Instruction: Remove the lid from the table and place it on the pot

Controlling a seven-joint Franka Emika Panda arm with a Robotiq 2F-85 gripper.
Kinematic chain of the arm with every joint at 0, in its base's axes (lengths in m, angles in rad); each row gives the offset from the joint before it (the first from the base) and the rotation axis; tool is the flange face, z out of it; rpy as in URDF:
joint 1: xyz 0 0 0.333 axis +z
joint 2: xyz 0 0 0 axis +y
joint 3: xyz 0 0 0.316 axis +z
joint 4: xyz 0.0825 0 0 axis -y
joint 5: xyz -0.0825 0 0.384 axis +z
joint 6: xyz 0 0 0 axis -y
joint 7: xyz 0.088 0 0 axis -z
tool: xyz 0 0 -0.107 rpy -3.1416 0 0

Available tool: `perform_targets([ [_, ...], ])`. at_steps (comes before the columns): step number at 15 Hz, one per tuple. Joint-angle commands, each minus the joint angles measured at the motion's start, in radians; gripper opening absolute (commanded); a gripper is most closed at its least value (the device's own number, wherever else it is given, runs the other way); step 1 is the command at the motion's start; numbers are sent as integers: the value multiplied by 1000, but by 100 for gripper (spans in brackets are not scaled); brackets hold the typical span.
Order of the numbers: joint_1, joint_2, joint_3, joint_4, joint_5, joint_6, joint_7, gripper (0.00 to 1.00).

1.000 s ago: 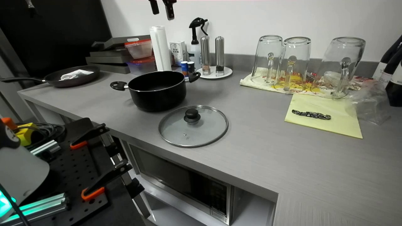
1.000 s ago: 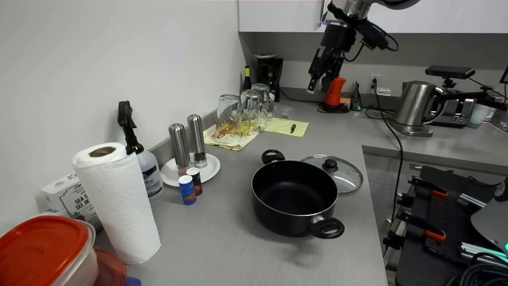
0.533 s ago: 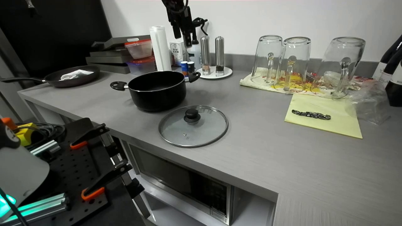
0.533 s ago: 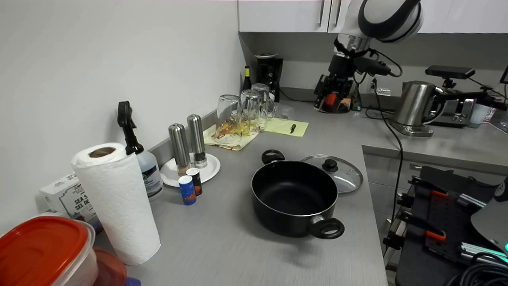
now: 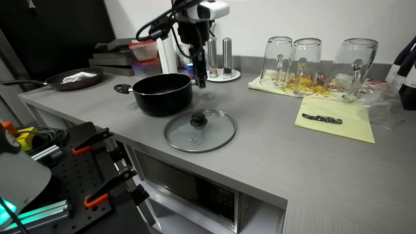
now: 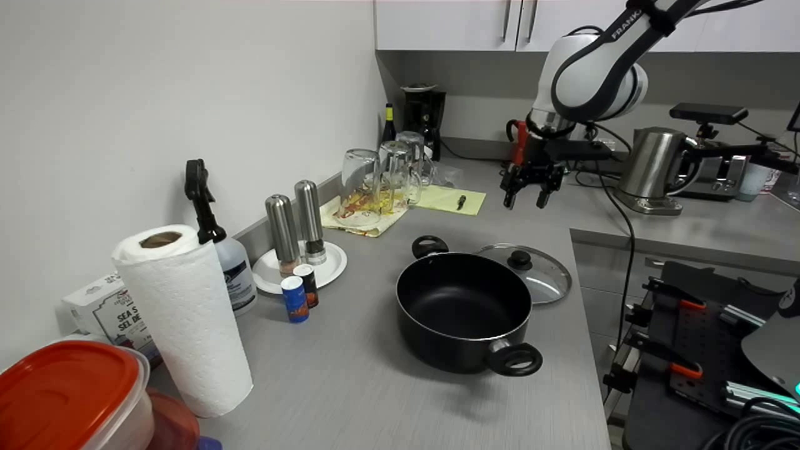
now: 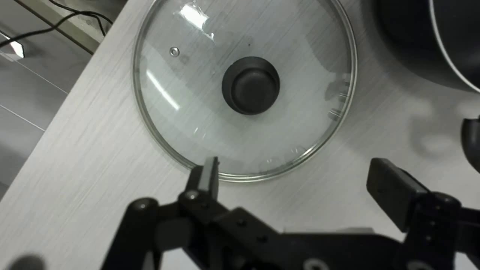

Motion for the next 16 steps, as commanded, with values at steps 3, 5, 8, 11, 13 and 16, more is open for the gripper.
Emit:
perform_targets([
  [3, 42, 187, -30, 77, -68, 59, 158, 100],
  [5, 60, 234, -44, 106, -71, 58, 185, 100],
  [8, 85, 295, -69, 154, -63, 47, 213, 100],
  [11, 104, 342, -96, 191, -55, 37, 237, 100],
  [13, 110, 355, -105, 195, -43, 32, 243, 100],
  [16, 116, 342, -106, 167, -32, 38, 234, 100],
])
